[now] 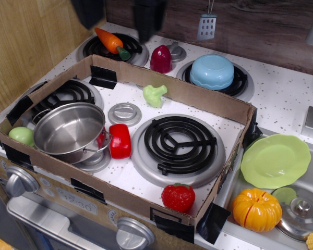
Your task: Put broccoli in pot
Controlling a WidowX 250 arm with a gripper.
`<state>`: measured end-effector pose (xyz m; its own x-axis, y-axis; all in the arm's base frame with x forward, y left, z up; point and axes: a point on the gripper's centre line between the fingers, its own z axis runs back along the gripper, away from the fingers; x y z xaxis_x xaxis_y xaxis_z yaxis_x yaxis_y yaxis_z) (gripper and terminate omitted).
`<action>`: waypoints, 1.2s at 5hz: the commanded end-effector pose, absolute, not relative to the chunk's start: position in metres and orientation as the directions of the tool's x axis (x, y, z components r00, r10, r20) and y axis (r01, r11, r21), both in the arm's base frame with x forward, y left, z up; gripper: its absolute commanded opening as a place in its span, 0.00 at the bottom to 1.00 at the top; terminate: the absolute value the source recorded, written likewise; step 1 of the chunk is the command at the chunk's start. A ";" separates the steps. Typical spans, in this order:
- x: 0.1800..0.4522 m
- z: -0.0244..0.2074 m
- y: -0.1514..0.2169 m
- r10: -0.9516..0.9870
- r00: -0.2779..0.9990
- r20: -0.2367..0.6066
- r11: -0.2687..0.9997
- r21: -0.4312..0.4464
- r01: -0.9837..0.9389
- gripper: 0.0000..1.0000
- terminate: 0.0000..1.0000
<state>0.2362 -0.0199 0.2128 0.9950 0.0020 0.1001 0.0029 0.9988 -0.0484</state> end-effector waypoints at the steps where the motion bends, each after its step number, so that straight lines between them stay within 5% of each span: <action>1: 0.278 0.193 -0.013 -0.037 0.985 0.169 0.998 -0.037 0.043 1.00 0.00; 6: 0.319 0.109 0.026 0.015 0.983 0.181 0.999 -0.036 -0.009 1.00 0.00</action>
<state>0.3123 0.0236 0.0910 0.9922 0.0156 0.1234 -0.0099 0.9989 -0.0459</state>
